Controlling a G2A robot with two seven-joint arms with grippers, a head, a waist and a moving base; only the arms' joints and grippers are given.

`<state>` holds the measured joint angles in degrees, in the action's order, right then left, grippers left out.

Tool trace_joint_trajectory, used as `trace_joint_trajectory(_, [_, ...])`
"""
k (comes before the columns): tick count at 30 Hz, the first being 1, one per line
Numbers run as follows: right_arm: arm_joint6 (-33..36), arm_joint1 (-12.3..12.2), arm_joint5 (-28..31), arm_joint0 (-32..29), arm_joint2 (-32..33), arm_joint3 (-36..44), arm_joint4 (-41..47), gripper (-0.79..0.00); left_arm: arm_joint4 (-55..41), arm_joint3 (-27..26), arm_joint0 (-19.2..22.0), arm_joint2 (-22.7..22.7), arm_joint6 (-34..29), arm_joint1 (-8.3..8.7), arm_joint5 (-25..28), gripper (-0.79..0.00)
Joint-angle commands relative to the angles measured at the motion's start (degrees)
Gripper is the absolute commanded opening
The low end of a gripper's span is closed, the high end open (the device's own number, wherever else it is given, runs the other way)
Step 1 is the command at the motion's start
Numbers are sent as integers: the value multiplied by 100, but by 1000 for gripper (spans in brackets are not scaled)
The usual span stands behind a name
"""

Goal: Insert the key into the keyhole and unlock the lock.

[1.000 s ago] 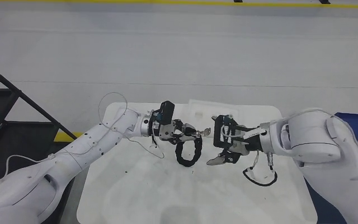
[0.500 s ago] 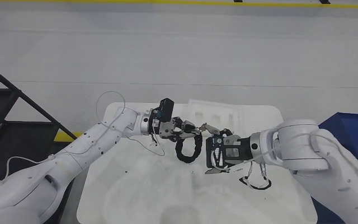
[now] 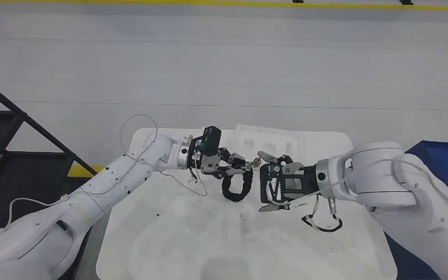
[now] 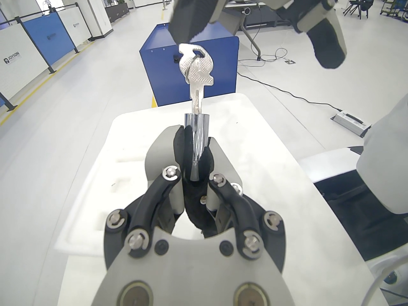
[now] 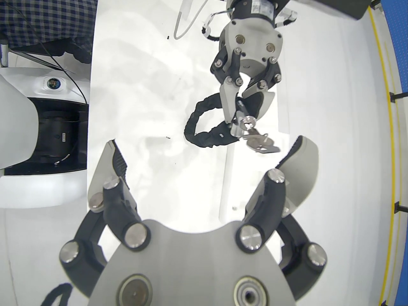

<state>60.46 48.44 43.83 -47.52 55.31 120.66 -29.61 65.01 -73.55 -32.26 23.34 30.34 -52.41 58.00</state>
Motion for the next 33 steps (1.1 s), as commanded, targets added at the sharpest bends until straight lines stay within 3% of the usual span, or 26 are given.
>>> trace_joint_trajectory(1, [-145, -34, 144, 13, 9, -22, -126, 0, 95, -81, -10, 17, 9, 12, 0, -785])
trace_joint_trajectory(4, [-310, -88, 309, 52, -44, -63, -394, 0, 258, -230, -3, 10, 5, 33, 0, -785])
trace_joint_trajectory(5, [-343, -101, 343, 61, -69, -81, -473, -108, 297, -261, 1, 5, 1, 41, 0, -785])
trace_joint_trajectory(6, [-367, -110, 366, 65, -94, -95, -521, -366, 321, -293, 0, -3, -2, 48, 0, -785])
trace_joint_trajectory(7, [-372, -117, 371, 67, -117, -110, -558, -403, 330, -318, 0, -13, 0, 54, 0, -785])
trace_joint_trajectory(14, [-339, -139, 264, 46, -144, -43, -804, -486, 350, -392, 16, -80, 42, 97, 0, -785])
trace_joint_trajectory(27, [-400, -188, 188, -131, -93, 378, -1441, -499, 314, -436, 131, -326, 236, 160, 0, -785])
trace_joint_trajectory(33, [-504, -198, 147, -168, -67, 481, -1568, -585, 287, -463, 210, -473, 289, 156, 0, -785])
